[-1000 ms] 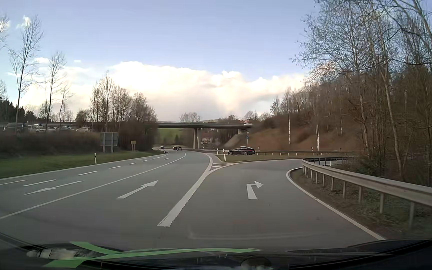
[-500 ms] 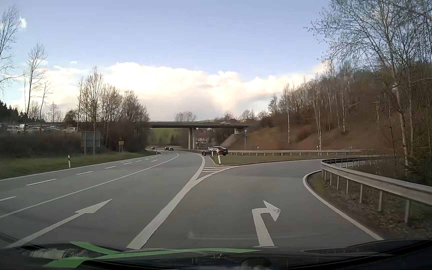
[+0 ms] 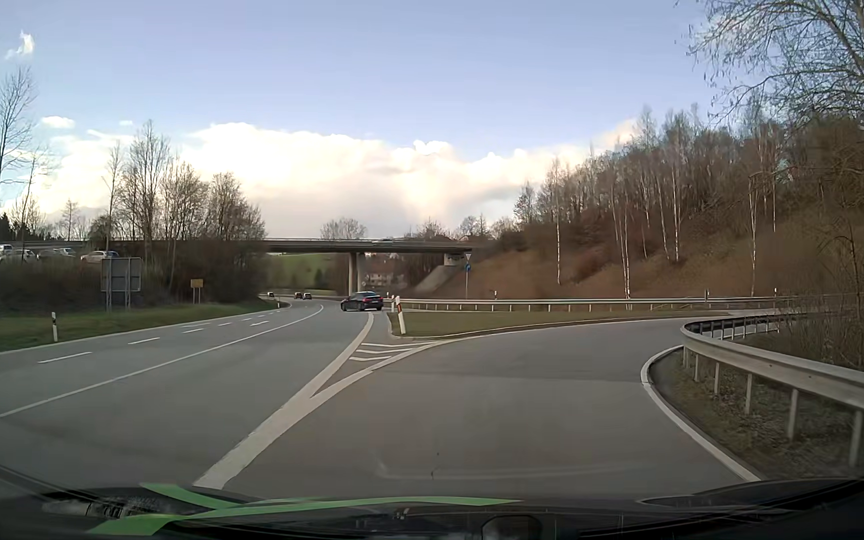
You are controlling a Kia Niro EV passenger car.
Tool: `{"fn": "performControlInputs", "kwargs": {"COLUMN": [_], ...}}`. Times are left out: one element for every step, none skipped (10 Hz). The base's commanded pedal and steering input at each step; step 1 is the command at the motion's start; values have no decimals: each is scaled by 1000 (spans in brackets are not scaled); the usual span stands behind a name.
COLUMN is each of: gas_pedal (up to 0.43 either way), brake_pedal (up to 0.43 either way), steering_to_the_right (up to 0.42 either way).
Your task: Follow the waypoints while adhering to traffic rules and regulations
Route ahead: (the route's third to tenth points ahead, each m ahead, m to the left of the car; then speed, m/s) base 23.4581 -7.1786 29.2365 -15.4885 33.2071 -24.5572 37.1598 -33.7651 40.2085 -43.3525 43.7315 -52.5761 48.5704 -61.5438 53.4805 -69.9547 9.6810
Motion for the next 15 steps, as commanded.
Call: {"fn": "performControlInputs", "kwargs": {"gas_pedal": [0, 0, 0, 0, 0, 0, 0, 0, 0, 0, 0, 0, 0, 0, 0], "brake_pedal": [171, 171, 171, 177, 171, 152, 140, 140, 134, 134, 128, 110, 79, 61, 12], "steering_to_the_right": [73, 77, 80, 86, 94, 103, 109, 121, 132, 137, 139, 141, 145, 151, 156]}}
